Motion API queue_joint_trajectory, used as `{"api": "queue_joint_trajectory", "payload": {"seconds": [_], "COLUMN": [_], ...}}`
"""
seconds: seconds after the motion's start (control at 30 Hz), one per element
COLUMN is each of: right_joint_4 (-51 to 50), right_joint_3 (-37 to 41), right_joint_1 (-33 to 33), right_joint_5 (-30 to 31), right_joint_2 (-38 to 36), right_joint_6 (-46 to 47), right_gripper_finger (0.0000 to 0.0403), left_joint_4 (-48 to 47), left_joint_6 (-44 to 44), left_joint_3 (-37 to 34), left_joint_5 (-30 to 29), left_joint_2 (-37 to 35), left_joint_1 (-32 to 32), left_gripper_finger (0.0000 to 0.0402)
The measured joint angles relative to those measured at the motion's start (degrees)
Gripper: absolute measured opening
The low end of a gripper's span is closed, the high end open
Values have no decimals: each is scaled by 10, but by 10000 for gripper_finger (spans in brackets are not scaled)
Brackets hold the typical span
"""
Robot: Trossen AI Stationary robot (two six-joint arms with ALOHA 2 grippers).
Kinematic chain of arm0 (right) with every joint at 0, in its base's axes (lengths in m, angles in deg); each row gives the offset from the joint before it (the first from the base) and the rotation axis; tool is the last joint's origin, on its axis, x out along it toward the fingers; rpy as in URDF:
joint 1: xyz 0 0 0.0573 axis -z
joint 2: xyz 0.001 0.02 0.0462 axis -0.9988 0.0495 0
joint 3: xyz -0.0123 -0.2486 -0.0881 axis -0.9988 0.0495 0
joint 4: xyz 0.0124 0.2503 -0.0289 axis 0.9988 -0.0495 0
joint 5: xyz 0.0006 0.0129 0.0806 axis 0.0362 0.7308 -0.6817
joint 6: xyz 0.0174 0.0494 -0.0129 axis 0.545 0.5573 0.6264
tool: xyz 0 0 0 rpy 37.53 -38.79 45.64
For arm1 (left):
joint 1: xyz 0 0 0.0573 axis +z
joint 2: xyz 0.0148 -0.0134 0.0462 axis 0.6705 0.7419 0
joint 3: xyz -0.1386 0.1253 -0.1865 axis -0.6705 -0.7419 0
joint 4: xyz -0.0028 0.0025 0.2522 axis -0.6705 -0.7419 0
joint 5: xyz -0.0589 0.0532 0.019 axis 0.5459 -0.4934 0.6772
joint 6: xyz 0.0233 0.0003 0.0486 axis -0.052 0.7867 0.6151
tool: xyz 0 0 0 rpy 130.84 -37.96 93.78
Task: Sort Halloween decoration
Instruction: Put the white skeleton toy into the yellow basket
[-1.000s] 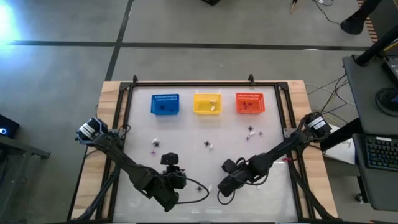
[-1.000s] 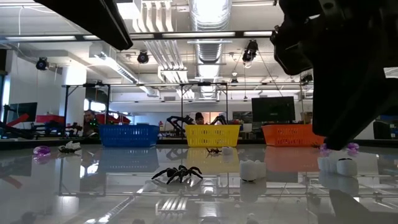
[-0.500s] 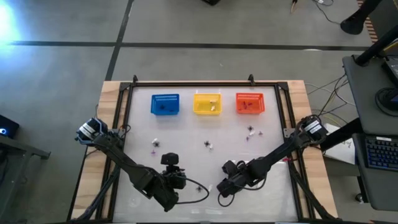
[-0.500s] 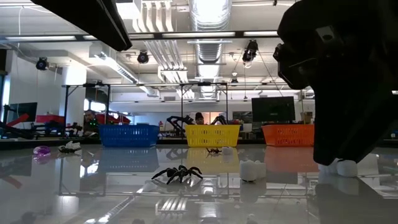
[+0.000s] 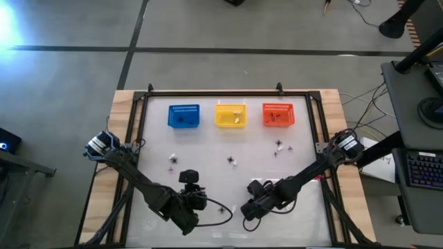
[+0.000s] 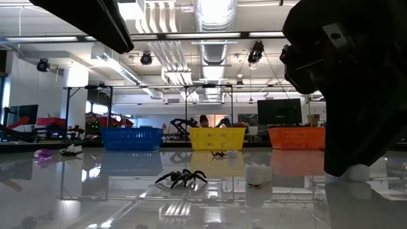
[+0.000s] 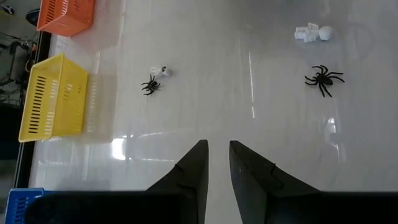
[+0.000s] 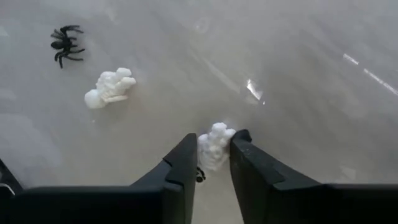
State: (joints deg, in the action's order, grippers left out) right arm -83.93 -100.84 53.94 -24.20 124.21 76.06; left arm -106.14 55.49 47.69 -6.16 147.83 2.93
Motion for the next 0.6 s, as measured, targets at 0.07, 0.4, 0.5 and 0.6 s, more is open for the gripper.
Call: {"api": "queue_joint_trajectory", "payload": {"seconds": [0.07, 0.4, 0.5, 0.6], "right_joint_4": [1, -59, -103, -164], "right_joint_3": [-1, -44, -70, -97], "right_joint_1": [0, -2, -3, -1], "right_joint_5": [-1, -13, -1, 20], "right_joint_2": [0, -2, -2, -2], "right_joint_6": [-17, -107, -132, -161], "right_gripper_finger": [59, 11, 8, 7], "left_joint_4": [0, 0, -2, -7], "left_joint_6": [-2, -2, 0, -1], "left_joint_3": [0, 0, 0, 0], "left_joint_5": [0, 0, 0, 0], "left_joint_2": [0, -1, -8, -21], "left_joint_1": [0, 0, 0, 1], "left_gripper_finger": [48, 48, 48, 48]}}
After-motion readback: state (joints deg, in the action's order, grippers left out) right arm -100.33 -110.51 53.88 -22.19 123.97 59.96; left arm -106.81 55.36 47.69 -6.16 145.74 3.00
